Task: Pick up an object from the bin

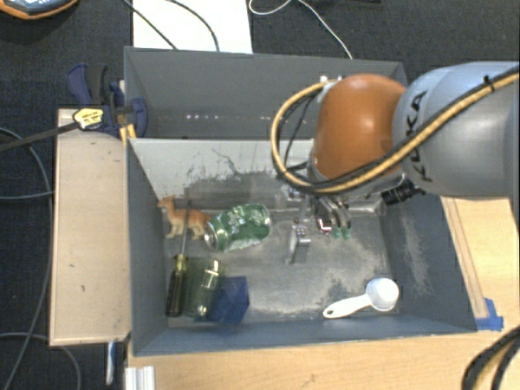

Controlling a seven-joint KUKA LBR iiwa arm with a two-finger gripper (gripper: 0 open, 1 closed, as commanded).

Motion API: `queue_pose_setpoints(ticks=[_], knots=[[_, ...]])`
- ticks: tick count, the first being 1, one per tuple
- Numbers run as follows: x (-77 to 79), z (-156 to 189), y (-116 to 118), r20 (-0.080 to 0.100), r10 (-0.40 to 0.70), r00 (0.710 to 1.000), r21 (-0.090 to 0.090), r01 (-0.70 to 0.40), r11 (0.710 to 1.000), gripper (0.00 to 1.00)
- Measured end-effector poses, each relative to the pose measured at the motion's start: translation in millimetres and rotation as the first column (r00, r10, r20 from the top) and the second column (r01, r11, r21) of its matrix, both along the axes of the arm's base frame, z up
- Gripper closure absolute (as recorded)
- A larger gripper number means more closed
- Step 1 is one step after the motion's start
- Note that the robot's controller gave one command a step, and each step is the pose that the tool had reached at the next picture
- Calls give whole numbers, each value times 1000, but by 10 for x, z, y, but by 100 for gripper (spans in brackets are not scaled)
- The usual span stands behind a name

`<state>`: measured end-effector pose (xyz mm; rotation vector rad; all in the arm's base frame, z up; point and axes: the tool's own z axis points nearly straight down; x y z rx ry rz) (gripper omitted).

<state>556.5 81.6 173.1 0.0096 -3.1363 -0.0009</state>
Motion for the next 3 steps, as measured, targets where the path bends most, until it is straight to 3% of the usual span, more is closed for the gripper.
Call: queue_pose_setpoints(ticks=[1, 2, 3], knots=[[14, 48, -5, 8, -4, 1000, 1, 4, 1000, 0], [265, -791, 497, 9, 253, 967, 0, -253, 967, 0], [355, -536, 1292, 13, 259, 966, 2, -259, 966, 0]])
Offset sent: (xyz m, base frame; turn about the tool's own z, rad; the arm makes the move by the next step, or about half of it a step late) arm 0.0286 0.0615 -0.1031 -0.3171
